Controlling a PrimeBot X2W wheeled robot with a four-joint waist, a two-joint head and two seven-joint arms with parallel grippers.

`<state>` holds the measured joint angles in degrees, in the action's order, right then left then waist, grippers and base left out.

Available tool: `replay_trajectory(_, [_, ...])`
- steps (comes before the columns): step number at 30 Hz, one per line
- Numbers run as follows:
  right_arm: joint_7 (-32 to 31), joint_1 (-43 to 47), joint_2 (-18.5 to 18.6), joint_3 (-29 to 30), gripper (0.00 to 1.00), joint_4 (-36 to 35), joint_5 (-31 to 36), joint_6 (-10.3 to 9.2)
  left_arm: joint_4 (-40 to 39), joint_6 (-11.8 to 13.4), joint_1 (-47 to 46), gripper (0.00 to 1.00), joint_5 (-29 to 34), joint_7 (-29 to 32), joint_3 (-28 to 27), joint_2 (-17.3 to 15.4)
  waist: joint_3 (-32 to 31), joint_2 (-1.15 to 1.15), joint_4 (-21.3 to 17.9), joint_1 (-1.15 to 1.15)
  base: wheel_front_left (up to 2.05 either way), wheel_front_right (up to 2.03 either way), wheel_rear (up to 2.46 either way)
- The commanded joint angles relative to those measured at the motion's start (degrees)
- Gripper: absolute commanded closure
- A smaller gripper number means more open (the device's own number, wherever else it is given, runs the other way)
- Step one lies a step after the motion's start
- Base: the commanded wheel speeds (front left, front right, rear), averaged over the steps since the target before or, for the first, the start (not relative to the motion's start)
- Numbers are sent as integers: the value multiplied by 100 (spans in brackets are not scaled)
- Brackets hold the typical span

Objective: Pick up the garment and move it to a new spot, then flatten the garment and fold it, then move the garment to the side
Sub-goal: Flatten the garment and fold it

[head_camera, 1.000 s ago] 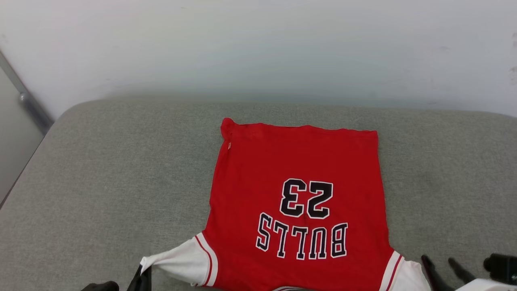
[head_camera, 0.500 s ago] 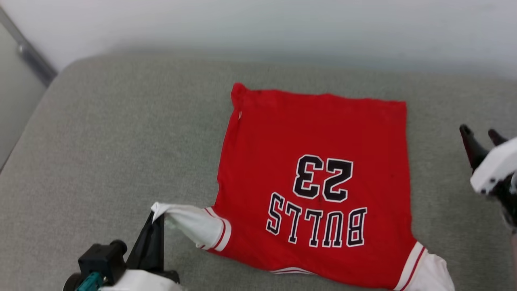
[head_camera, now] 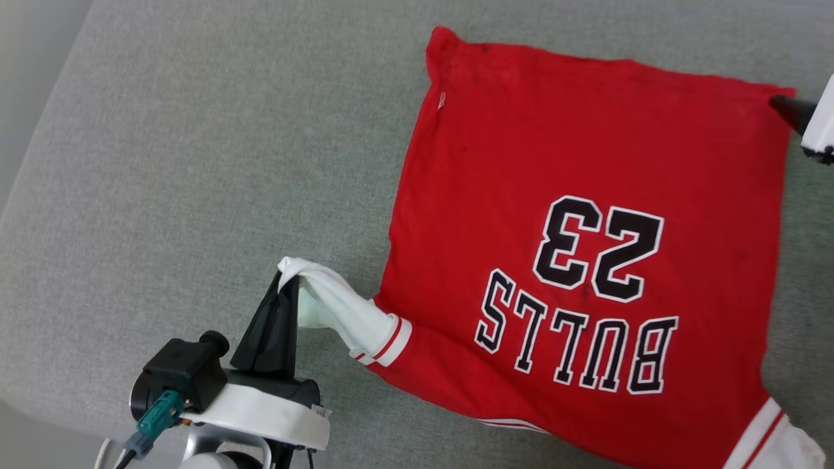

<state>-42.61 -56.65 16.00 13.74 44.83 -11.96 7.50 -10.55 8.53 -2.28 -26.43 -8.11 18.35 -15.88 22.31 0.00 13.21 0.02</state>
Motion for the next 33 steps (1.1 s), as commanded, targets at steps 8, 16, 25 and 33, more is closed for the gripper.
replay_trajectory(8, [-377,-113,-271,75,0,662,252,-1,365,-177,-439,100,-73,-218,89,141,573,0,265,-2,0,0,0])
replay_trajectory(16, [-349,-51,-66,-207,100,733,226,-2,617,-234,-472,100,-101,-262,148,158,276,0,248,-2,0,0,0])
replay_trajectory(25, [-215,261,432,-982,100,366,89,-3,863,-145,-128,100,-189,-225,118,70,-723,0,-56,-2,0,0,0])
replay_trajectory(33, [-637,1605,845,-2011,100,-668,-663,-3,1061,79,439,100,-336,-107,-20,-44,-1709,0,-749,-2,0,0,0])
